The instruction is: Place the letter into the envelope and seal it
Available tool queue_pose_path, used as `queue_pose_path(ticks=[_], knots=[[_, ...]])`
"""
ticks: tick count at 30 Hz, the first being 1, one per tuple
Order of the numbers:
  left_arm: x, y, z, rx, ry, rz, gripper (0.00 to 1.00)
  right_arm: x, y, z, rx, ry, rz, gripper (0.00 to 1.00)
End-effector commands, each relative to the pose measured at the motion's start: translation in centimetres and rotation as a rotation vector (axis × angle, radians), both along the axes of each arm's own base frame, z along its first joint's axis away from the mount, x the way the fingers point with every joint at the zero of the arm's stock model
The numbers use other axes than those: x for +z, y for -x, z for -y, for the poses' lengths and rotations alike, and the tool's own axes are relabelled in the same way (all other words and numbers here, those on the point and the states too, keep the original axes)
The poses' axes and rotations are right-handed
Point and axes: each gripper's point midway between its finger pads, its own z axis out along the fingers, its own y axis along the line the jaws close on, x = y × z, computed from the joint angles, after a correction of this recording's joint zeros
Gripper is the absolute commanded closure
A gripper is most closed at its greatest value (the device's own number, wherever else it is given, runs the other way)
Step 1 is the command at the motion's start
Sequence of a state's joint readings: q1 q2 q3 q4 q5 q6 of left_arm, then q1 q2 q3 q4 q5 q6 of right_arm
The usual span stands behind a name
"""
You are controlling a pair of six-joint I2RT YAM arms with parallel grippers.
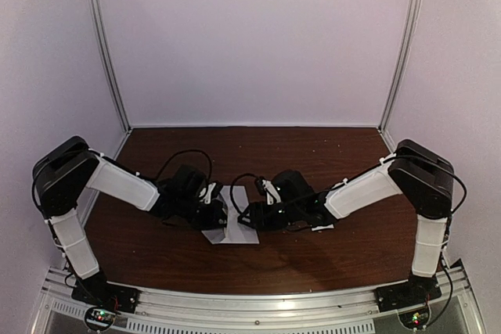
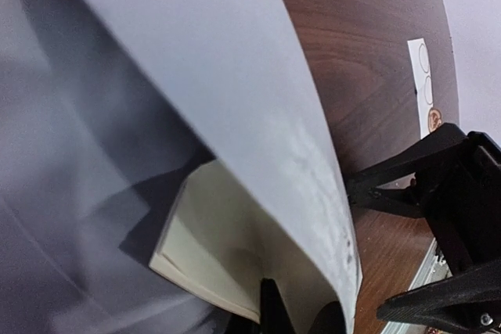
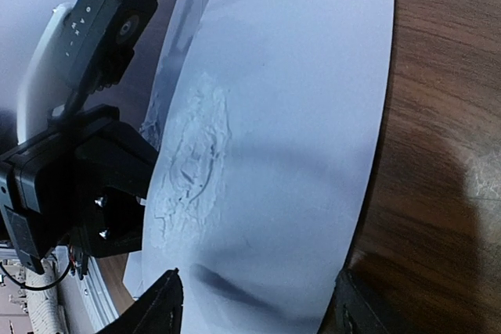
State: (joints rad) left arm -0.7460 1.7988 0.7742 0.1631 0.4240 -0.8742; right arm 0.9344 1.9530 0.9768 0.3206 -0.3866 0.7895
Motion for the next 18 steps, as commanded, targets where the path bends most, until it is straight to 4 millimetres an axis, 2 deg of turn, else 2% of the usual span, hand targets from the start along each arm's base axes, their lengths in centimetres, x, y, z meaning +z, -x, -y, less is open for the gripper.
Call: queue_pose_path(ticks=[1,5,9,18], knots=[[1.7,-0.2,2.1,-0.052,0.057,0.050,1.00,-3.3,1.7,0.8,0.020,0.084,-0.072,0.33],[2.0,-0.6,0.4,-0.012,-0.031,0.084,1.00,-3.2,1.3,1.5,-0.010,0.111,-0.052,0.33],[3.3,-0.6,-1.4,0.037,-0.084,0.122,1.00,-3.1,0.9,2.3,-0.034,0.149,-0.029,0.33],[2.9,1.2,-4.0,0.045,-0.171,0.086,1.00,-4.1,0.9,2.8,-0.040,0.187,-0.033,0.33]])
